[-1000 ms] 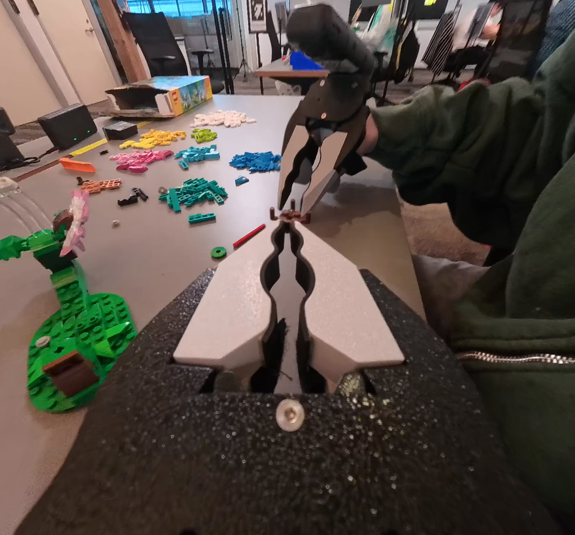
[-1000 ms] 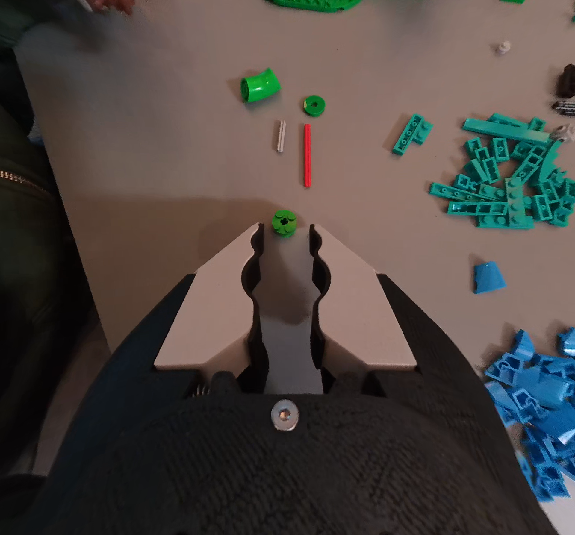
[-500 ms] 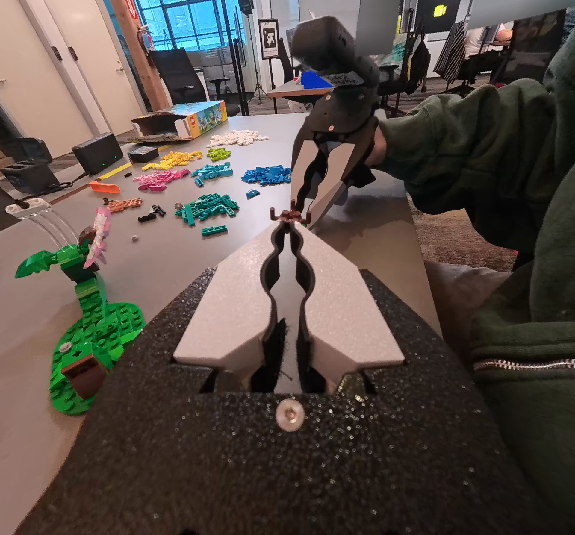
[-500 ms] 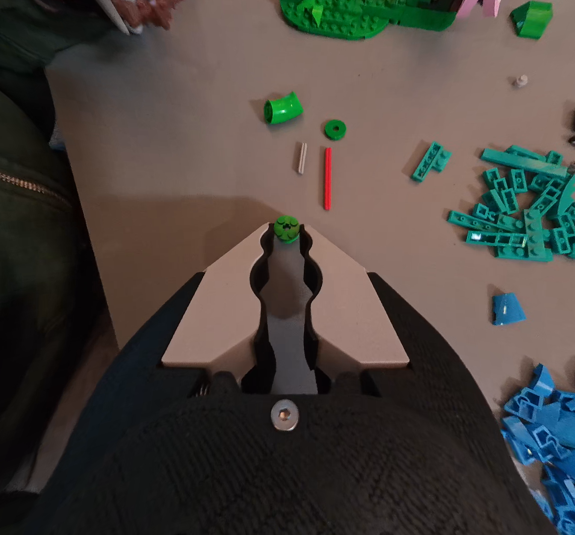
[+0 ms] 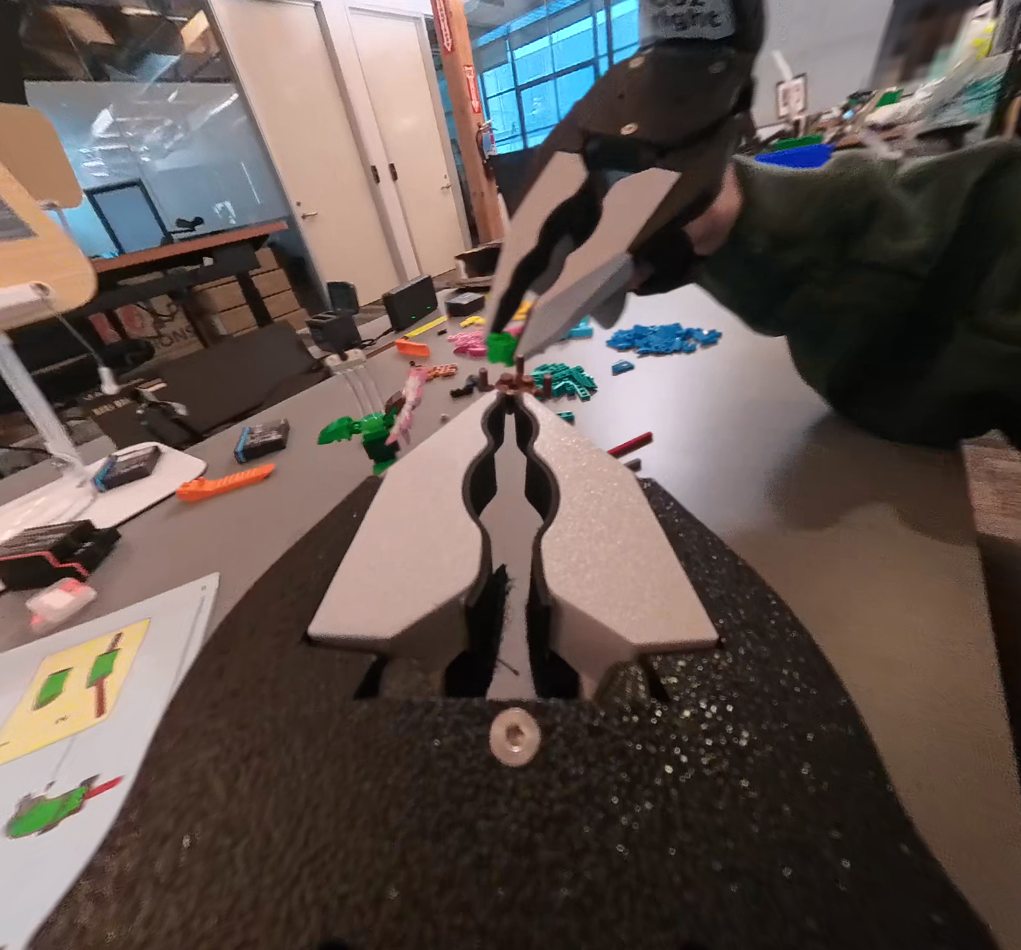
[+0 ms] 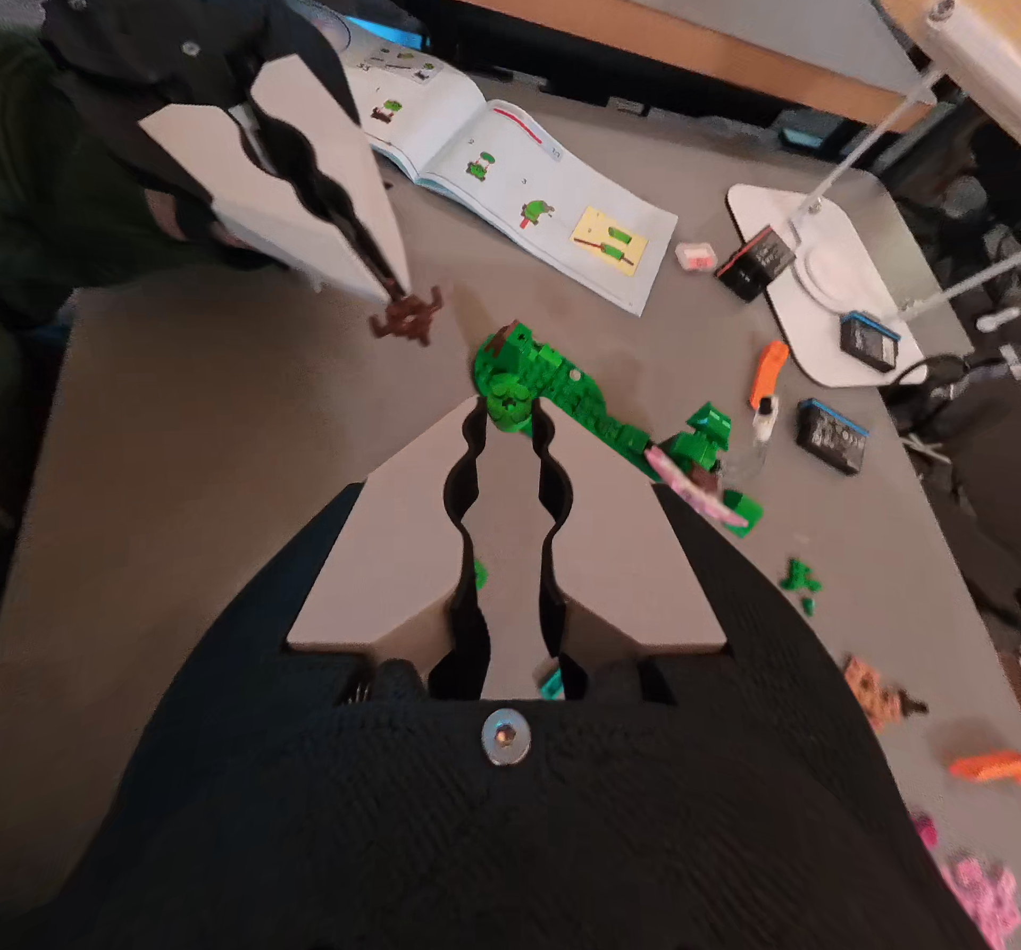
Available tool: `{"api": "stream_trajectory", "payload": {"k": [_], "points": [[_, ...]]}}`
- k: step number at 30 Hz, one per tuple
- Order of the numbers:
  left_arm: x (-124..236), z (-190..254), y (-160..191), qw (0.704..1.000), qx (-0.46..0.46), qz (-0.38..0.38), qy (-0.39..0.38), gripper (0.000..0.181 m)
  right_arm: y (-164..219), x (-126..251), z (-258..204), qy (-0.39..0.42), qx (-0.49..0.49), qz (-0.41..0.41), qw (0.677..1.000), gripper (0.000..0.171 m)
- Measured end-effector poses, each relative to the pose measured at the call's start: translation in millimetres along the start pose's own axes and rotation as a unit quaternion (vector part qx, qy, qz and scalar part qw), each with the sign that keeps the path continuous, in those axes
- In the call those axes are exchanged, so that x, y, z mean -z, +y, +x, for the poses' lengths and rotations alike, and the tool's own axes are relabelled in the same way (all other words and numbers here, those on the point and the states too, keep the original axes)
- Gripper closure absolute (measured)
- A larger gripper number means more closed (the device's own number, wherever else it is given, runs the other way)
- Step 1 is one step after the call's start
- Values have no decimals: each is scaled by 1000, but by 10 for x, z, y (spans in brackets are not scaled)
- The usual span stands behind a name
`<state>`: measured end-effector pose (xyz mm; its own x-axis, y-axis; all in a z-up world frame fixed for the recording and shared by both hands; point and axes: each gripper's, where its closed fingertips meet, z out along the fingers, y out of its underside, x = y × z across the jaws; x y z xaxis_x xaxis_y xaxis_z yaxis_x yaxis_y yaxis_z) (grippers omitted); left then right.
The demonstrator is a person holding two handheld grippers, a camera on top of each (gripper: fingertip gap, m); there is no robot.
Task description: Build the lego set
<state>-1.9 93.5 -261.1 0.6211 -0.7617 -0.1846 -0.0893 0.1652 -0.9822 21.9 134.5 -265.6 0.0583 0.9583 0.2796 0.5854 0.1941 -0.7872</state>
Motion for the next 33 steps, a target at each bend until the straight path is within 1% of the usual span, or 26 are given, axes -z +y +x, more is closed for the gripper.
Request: {"api": "stream_trajectory", "payload": {"k": [3,5,7,11,15,19,24,29,31,32,33], "points": [[-18,61,14,999,34,8,36,181,-22,-134,79,-9,-5,24,1000,156],[-26,68,33,998,40,6,41,181,-26,-165,84,-8,-14,59,998,156],[-40,79,55,998,39,0,44,181,11,-159,56,-18,-35,75,996,156],[-60,82,88,998,35,-8,43,181,-24,-147,20,-41,-78,113,990,156],[-55,50,81,999,38,-5,35,181,40,-219,52,-43,-102,119,987,156],[-63,46,99,999,30,-11,30,181,-31,-203,63,-65,-139,165,974,157],[-61,43,96,999,29,-10,28,181,-92,-127,105,-64,-146,196,967,157],[-63,48,99,999,27,-12,29,181,-116,-98,119,-68,-156,209,963,157],[-63,49,98,999,26,-12,30,181,-207,-31,88,-106,-187,245,945,156],[-62,49,99,999,26,-12,30,181,-287,43,54,-149,-220,277,923,156],[-63,50,100,999,26,-12,30,181,-367,142,41,-202,-265,310,890,157]]}}
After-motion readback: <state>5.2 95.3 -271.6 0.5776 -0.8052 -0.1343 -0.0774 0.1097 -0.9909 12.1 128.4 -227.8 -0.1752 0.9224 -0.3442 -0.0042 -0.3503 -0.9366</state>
